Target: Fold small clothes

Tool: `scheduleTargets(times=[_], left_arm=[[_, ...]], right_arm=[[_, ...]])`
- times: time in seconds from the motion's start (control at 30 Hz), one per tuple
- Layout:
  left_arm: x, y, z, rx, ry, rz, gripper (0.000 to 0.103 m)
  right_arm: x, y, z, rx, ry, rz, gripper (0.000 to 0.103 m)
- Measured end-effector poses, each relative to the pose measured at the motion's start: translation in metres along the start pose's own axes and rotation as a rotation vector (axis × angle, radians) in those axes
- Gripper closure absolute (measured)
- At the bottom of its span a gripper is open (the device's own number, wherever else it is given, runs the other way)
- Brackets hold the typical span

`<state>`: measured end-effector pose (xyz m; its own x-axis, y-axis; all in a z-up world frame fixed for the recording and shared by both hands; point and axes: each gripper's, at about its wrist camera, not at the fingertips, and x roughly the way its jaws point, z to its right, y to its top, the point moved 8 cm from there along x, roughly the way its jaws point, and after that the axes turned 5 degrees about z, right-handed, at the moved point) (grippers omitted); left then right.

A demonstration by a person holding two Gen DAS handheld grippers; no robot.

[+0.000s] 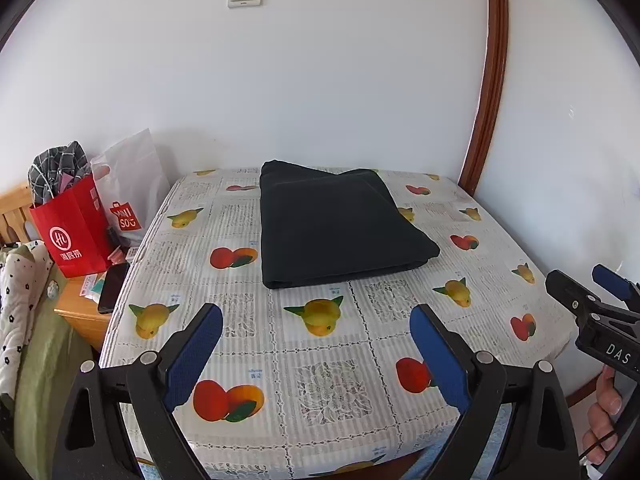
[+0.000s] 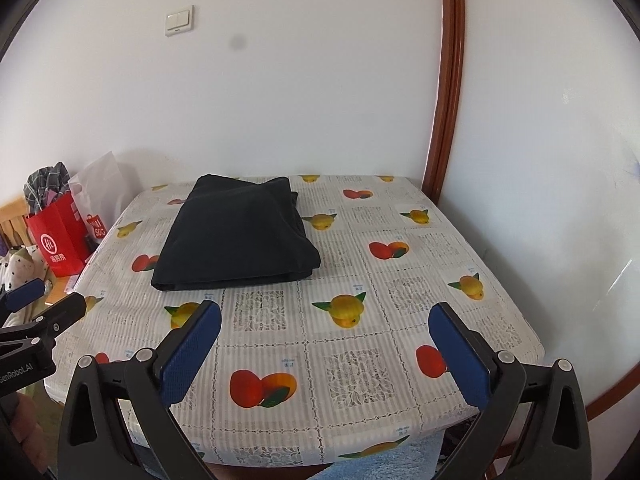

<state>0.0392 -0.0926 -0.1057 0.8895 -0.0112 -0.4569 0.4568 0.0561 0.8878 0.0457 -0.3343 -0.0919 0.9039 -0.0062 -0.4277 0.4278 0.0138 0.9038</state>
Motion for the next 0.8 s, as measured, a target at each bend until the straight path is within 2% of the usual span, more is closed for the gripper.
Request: scheduleTargets(times=[0.2, 0.33, 0.8], left_arm=[[0.0022, -0.0008, 0.0011, 0.0, -0.001, -0.008, 0.008], [0.0026, -0.002, 0.0021, 0.005, 0.002, -0.01, 0.008], [0.0036, -0.0035, 0.0008, 0.002, 0.003, -0.015, 0.008]], right_arm=[[-0.0004, -0.0009, 0.0024, -0.005, -0.032, 0.007, 0.001], [-0.0001, -0.0022, 0.0018, 0.009, -0.011, -0.001, 0.001], [-0.002, -0.0037, 0.0096, 0.016, -0.028, -0.002, 0.001]])
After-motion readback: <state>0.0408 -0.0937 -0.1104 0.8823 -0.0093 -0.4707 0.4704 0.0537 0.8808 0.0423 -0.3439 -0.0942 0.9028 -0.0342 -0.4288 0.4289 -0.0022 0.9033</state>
